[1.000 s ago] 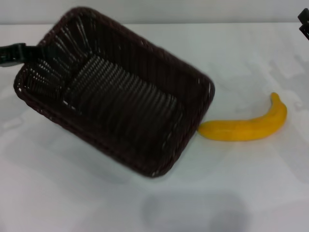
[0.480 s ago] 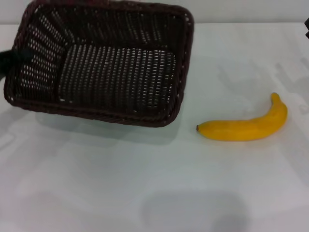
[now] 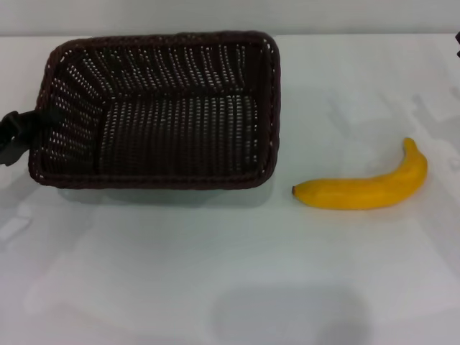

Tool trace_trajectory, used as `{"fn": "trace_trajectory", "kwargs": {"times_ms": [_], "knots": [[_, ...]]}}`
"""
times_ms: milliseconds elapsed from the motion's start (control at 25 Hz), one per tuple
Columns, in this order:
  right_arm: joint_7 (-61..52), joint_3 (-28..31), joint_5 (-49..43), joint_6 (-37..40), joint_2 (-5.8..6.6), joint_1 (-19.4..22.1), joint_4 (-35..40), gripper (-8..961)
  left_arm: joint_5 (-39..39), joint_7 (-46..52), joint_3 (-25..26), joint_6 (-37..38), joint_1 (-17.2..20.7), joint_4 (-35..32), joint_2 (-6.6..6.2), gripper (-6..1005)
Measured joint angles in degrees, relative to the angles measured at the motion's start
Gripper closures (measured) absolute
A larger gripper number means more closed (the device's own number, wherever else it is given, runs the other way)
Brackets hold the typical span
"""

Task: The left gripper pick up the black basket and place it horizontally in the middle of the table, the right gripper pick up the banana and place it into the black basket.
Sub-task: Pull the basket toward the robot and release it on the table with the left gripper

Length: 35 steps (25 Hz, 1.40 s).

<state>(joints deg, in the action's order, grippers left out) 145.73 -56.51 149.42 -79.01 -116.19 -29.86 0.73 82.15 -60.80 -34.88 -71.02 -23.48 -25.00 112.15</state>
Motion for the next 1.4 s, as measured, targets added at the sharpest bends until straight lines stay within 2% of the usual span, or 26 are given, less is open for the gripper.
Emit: {"fn": "trace_trajectory", "kwargs": {"times_ms": [600,680,920,1120,1400], "knots": [[0.0,0.0,-0.01,0.0,0.06,0.36,0.07,110,-4.48,1.36,-0.42,1.06,-1.93,0.42,0.17,747],[0.0,0.0,-0.01,-0.01,0.02,0.42,0.07,109,-4.48,0.94,-0.32,0.8,-1.65,0.01,0.14,517],[0.0,0.0,-0.01,-0.12,0.0,0.39,0.07,109,-4.76,0.63,-0.56,0.36,-1.39,-1.51,-0.23,285],[0.0,0.0,-0.11,-0.12,0.0,0.14,0.06,109,-6.75,-0.38,-0.63,-0.71,-1.87,-2.91,-0.43,213],[-0.03,0.03,-0.05,-0.17,0.01,0.44,0.12,109,-5.03,-6.48,0.09,-4.71,-0.04,-6.57,0.54,172]]}}
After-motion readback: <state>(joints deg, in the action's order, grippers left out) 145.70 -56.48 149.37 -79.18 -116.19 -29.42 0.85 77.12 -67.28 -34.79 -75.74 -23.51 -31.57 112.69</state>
